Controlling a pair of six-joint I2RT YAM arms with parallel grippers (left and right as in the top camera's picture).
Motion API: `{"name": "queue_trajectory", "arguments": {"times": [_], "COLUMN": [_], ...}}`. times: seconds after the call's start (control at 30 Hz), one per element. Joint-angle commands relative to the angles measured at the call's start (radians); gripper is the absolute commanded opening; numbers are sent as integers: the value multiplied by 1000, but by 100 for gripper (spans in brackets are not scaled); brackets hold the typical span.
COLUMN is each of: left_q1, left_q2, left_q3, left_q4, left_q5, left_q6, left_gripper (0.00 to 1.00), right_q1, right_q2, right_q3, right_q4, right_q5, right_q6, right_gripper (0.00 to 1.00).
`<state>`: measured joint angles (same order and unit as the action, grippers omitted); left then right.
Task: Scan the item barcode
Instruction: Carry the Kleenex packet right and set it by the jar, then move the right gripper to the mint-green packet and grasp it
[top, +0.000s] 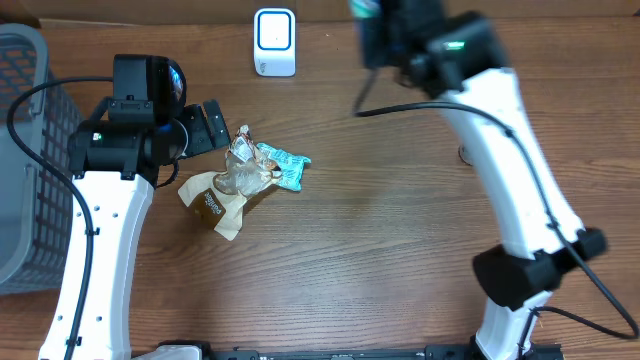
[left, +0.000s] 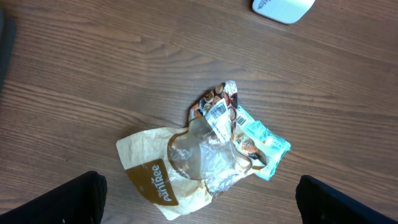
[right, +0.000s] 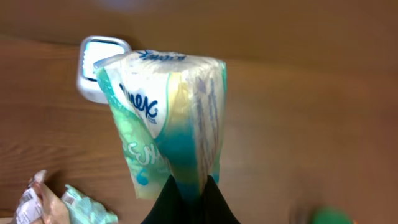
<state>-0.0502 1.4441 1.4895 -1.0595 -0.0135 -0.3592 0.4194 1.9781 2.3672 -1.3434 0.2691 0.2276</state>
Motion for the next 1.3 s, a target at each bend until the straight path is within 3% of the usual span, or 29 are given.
{"name": "queue_trajectory", "arguments": {"times": [0.0, 0.13, 0.43, 0.57, 0.6, 0.73, 0.77, 0.87, 1.03, 1.17, 1.27], "left_q1": [5, 5, 5, 5, 5, 5, 5, 5, 5, 5, 5], "left_q2": [-2, -2, -2, -2, -2, -2, -2, -2, -2, -2, -2], "left_q3": [17, 17, 17, 17, 17, 17, 17, 17, 17, 17, 17], "left_q4": [1, 1, 1, 1, 1, 1, 1, 1, 1, 1, 1], "left_q5": [-13, -13, -13, -13, -13, -13, -13, -13, -13, -13, -13], "left_q6": [23, 23, 23, 23, 23, 23, 23, 23, 23, 23, 23], "left_gripper": [99, 100, 100, 100, 99, 100, 100, 99, 100, 100, 100], "right_q1": [-71, -142, -242, -271, -277, -280, -280, -280, -266, -222, -159], "right_q2": [52, 61, 61, 61, 61, 61, 61, 61, 61, 61, 65], "right_q3": [-39, -192, -618, -662, -662, -661, -660, -629, -587, -625, -693], "right_q4": [-146, -203, -7, 19, 19, 19, 19, 5, 92, 181, 280], "right_q5": [-68, -84, -29, 31, 40, 43, 40, -48, -651, -790, -792], "right_q6": [250, 274, 274, 274, 272, 215, 209, 179, 8, 23, 139], "right_gripper": [4, 4, 4, 4, 12, 69, 75, 77, 75, 71, 68]}}
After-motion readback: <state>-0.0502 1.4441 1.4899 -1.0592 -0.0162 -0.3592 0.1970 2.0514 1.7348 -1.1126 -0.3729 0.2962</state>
